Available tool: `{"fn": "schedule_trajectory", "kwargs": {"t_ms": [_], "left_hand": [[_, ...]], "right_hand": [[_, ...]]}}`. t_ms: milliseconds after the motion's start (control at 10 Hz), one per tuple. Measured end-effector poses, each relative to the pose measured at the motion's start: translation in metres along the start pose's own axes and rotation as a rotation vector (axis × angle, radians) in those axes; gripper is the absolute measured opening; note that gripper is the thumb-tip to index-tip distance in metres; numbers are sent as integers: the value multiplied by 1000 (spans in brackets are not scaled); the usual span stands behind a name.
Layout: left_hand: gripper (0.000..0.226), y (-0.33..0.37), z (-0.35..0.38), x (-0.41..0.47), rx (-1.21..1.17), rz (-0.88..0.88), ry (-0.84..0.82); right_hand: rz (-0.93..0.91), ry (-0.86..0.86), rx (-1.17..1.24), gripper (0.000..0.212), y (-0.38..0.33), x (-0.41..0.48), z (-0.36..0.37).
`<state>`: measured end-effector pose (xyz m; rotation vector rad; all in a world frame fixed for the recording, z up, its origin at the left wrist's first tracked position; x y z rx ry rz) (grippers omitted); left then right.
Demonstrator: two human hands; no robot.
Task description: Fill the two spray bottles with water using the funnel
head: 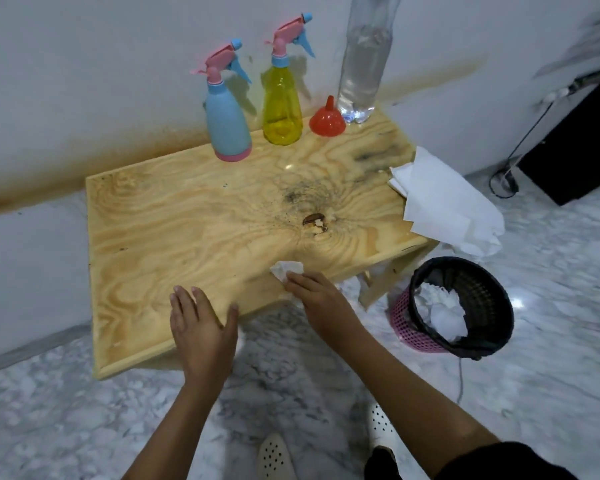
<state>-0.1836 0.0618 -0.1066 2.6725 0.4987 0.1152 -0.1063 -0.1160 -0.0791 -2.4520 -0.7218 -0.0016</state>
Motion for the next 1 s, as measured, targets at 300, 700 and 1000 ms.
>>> {"fn": "schedule_trajectory", "kwargs": {"t_ms": [300,700,1000], "left_hand": [[76,121,59,-38,-69,156,-73],[64,351,310,-48,-159,323,-569],[60,463,458,25,-23,566,-638]], "right_hand": [[271,-2,205,20,136,-92,-58],[1046,26,190,19,444,-201,-130],[1187,-46,302,31,575,-197,-102]]}}
Point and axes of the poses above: each hand's wrist, its own x-axis towards the middle knuckle, its own z-axis out of the palm, y = z × x, the point moved 9 cm from there along x, towards the middle knuckle, and after that the axes turned 12 degrees about z, right-handed, at the moved point
